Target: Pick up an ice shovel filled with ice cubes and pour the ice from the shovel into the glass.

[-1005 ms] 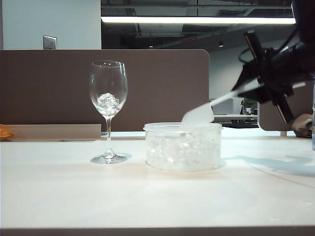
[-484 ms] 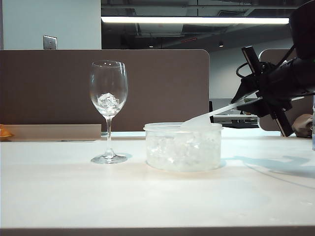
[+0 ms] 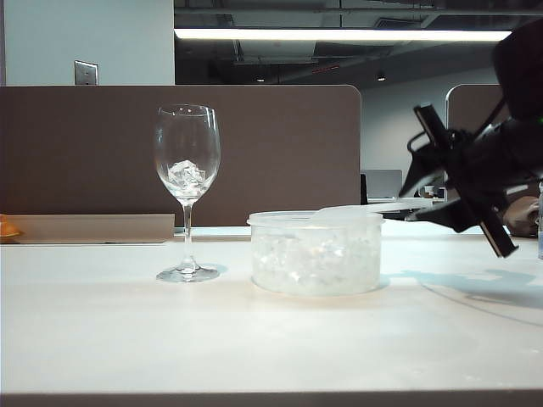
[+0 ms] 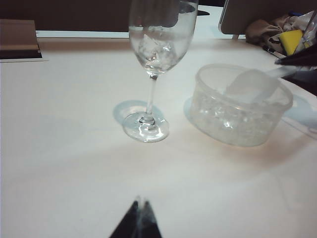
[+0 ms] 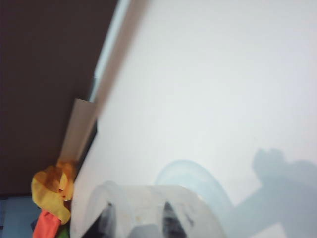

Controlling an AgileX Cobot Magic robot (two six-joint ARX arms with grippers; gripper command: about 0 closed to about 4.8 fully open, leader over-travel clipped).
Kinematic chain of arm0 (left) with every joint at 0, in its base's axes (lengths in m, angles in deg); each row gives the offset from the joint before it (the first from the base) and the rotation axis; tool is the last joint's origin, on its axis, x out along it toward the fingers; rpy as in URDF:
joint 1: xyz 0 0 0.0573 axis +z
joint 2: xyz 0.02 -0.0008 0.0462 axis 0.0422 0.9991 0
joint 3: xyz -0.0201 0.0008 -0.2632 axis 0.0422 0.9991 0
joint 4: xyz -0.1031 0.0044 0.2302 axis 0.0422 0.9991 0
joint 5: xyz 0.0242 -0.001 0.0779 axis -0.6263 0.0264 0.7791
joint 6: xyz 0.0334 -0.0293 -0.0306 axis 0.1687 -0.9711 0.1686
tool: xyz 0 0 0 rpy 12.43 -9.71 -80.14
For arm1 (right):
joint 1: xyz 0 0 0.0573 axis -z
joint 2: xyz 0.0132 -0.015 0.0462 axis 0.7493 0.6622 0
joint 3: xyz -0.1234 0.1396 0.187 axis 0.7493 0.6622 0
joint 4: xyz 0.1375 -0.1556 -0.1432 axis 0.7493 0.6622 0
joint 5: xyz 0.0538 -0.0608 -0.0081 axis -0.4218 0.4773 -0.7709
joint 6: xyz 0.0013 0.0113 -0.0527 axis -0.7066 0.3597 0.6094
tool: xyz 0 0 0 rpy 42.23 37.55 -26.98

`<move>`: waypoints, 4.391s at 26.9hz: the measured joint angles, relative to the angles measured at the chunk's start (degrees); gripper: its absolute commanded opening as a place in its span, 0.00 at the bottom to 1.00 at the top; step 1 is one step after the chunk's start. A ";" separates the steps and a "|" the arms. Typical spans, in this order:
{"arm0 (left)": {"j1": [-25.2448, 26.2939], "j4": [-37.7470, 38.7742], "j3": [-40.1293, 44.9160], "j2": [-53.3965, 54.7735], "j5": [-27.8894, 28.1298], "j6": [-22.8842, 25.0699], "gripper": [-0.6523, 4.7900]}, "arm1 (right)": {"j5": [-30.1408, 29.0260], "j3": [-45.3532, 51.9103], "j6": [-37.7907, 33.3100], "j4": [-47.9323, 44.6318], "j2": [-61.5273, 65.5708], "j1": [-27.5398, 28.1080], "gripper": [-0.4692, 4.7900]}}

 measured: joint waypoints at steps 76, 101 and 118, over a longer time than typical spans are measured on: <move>0.00 0.00 0.00 0.00 0.00 0.00 0.11 | 14.53 35.67 57.16 29.88 -78.68 2.54 0.08; 0.00 0.00 0.00 0.02 0.00 0.00 0.11 | 1.73 36.41 57.18 46.03 -94.49 14.01 0.08; 0.00 0.00 0.00 0.00 -0.02 0.00 0.11 | 4.98 36.41 68.85 49.07 -94.47 14.01 0.08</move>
